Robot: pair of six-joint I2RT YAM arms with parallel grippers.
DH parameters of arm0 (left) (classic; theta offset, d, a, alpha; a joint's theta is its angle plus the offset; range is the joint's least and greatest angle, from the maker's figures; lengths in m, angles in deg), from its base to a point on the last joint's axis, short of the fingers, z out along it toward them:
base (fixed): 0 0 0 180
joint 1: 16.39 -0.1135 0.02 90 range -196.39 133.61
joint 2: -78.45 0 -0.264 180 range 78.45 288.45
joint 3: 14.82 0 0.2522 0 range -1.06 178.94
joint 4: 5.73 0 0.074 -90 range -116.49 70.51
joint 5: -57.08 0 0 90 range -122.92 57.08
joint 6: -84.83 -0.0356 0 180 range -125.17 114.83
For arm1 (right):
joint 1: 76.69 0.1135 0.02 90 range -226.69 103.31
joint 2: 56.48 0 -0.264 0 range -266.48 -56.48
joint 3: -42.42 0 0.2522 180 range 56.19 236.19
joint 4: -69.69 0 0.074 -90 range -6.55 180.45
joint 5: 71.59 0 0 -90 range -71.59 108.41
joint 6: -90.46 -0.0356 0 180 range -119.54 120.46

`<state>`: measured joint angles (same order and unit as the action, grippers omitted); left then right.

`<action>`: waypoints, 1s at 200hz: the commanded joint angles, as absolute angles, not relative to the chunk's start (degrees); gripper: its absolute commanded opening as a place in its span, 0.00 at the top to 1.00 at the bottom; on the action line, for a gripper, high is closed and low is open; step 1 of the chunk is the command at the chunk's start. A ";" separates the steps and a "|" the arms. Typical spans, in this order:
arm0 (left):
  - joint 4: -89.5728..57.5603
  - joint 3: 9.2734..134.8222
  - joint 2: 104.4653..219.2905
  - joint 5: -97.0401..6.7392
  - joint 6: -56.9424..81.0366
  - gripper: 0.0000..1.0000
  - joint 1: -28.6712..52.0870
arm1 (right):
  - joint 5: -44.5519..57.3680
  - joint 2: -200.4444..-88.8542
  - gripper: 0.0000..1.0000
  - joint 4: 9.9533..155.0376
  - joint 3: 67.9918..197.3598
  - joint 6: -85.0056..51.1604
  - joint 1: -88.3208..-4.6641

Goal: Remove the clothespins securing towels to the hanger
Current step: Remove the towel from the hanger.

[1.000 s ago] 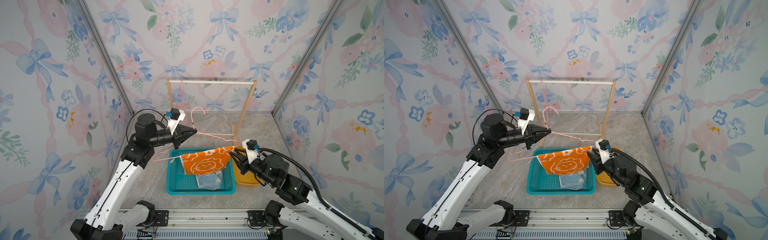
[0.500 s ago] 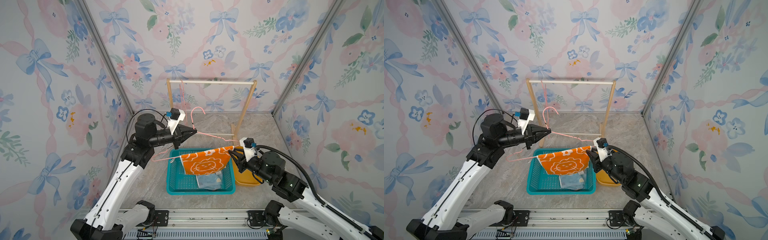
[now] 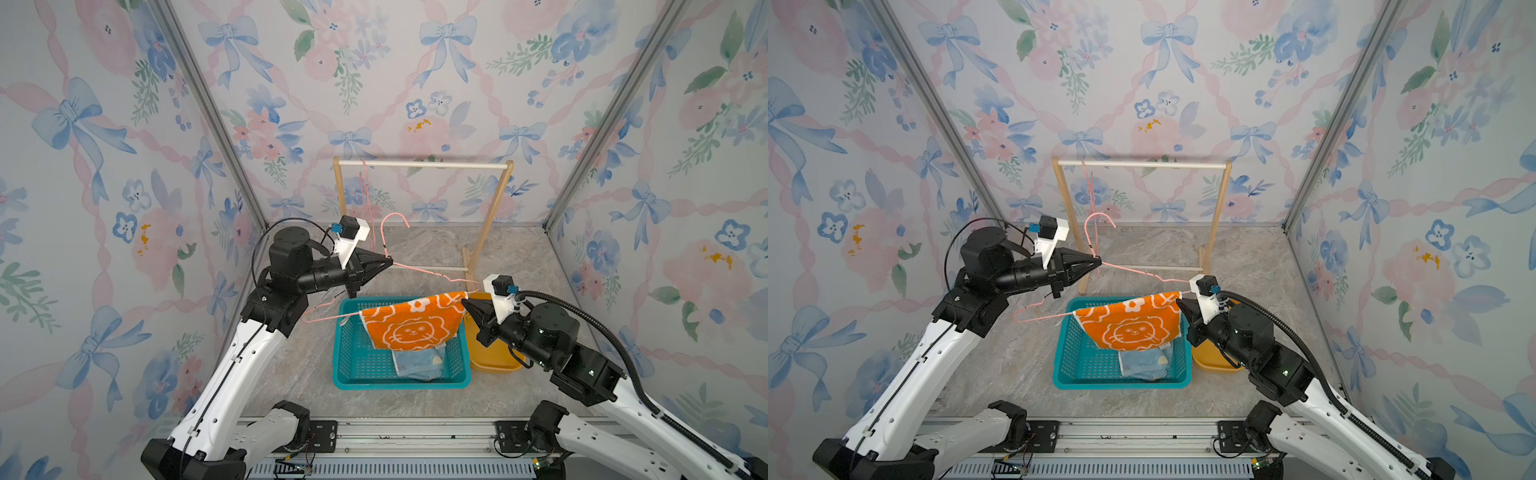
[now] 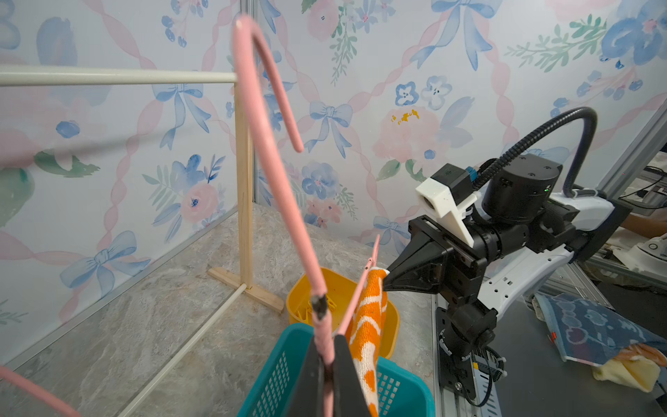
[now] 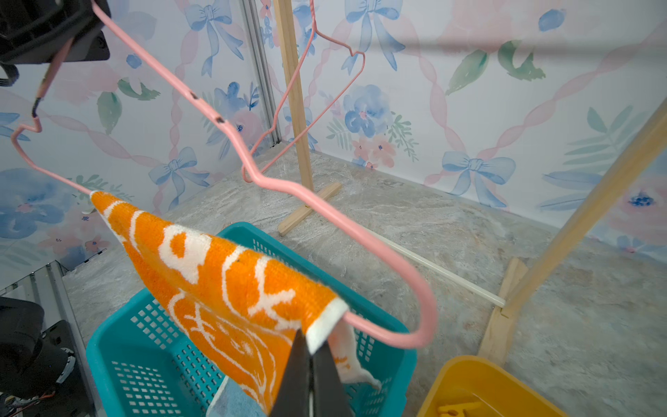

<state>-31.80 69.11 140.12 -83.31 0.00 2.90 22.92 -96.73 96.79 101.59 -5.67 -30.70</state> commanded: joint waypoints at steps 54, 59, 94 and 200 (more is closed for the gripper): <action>-30.65 69.23 140.63 -82.23 -0.12 1.00 1.80 | 20.10 -99.76 1.00 102.07 113.12 -0.36 -27.07; -30.67 69.17 140.71 -82.15 -0.10 1.00 1.77 | 19.63 -100.21 1.00 102.25 114.20 -0.06 -26.89; -30.65 68.99 141.18 -81.44 -0.14 1.00 1.47 | 15.95 -104.40 1.00 103.82 121.96 2.14 -25.98; -30.69 68.73 141.55 -80.30 -0.17 1.00 0.82 | 9.98 -112.48 1.00 106.80 140.12 6.31 -22.83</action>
<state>-31.76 69.11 141.25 -80.91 0.00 1.52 12.39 -111.25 106.06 135.01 4.76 -24.03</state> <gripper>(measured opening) 0.061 0.048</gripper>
